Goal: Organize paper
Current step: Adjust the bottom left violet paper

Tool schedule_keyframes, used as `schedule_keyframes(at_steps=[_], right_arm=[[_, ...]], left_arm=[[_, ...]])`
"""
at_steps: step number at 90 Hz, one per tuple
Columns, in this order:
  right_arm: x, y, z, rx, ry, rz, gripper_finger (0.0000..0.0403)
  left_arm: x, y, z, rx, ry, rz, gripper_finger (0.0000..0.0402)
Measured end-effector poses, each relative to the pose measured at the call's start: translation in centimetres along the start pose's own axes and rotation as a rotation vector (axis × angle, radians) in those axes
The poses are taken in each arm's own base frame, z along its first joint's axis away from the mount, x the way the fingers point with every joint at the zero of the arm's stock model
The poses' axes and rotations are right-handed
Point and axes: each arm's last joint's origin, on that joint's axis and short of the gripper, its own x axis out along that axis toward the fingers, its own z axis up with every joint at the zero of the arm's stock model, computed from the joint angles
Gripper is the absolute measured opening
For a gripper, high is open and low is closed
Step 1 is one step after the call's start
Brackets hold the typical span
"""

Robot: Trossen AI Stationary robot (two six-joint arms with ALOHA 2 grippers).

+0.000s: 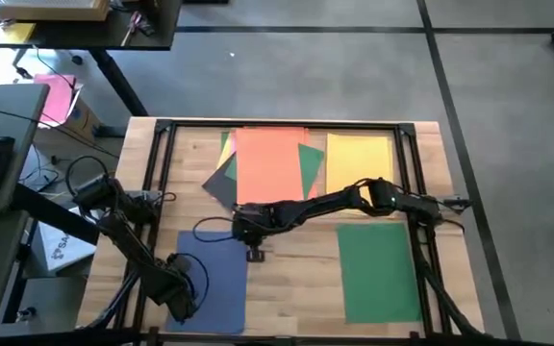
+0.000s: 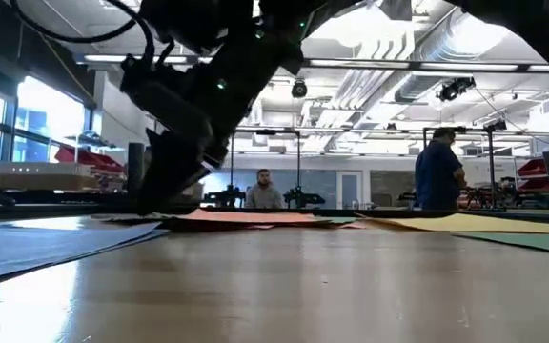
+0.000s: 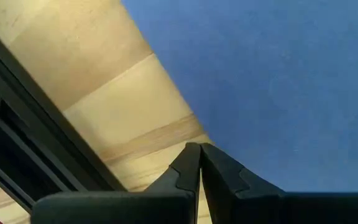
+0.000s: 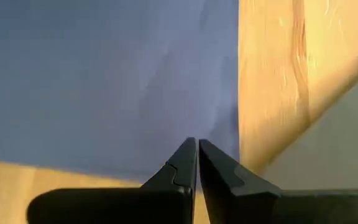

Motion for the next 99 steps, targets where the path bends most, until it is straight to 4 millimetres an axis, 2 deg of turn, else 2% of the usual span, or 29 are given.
schedule_keyframes(at_steps=[16, 37, 99], right_arm=[[0.0, -1.0, 0.5, 0.015, -0.053, -0.018, 0.0000], [2.1, -3.2, -0.8, 0.056, -0.020, -0.054, 0.0000], [2.3, -2.7, -1.6, 0.064, 0.064, -0.045, 0.0000]], left_arm=[[0.0, 0.0, 0.0, 0.000, -0.001, 0.001, 0.0000], [0.0, 0.0, 0.0, -0.005, -0.010, 0.001, 0.0000], [0.0, 0.1, 0.0, -0.008, -0.019, 0.001, 0.0000]])
